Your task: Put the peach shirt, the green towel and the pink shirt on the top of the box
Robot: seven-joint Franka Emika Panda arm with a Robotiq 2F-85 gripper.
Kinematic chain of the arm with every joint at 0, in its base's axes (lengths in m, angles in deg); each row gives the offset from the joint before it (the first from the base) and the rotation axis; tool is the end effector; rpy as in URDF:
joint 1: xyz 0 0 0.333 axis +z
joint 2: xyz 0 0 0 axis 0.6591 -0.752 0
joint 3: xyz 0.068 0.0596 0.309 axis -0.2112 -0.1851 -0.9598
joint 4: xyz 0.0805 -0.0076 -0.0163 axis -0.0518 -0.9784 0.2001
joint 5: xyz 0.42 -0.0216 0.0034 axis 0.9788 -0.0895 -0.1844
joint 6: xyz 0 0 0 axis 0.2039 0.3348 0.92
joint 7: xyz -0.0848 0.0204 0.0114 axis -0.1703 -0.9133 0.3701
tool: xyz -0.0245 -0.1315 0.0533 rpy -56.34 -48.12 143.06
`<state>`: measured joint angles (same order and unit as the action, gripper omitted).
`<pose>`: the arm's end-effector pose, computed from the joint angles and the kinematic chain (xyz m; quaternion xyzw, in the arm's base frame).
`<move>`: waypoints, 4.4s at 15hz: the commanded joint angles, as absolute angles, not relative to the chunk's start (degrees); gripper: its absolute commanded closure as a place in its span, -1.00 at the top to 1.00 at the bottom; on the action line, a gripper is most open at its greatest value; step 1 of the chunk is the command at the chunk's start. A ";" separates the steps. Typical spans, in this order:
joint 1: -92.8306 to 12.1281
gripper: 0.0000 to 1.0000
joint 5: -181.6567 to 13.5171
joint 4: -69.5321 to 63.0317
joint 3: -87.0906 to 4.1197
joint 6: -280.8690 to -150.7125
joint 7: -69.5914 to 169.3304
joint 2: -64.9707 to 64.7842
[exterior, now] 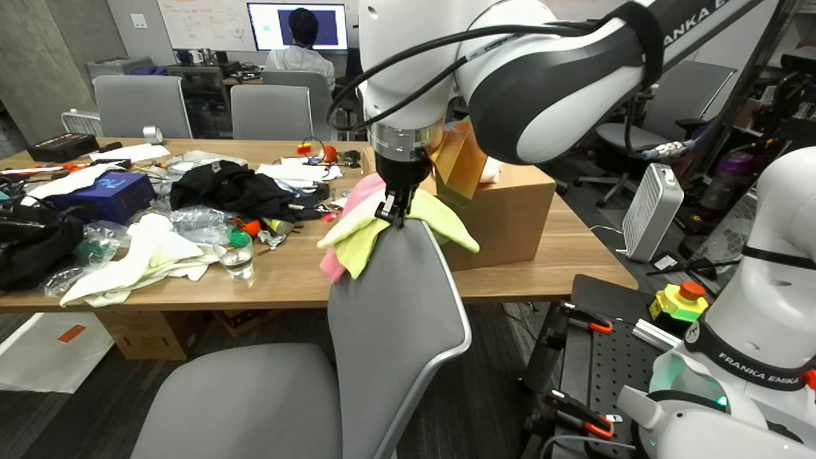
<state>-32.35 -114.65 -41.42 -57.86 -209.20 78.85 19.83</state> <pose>0.5124 0.1645 0.3410 0.9693 0.0726 0.1129 0.2058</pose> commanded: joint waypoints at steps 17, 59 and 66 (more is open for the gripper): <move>-31.76 -1.00 -105.90 -35.37 -59.73 -204.35 76.65 34.16; -45.13 -0.25 -124.34 15.95 -39.10 -174.58 98.78 4.82; -43.98 0.81 -121.95 10.73 -42.30 -175.34 92.91 10.20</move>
<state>-45.35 -123.27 12.70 -40.65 -175.97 96.90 6.77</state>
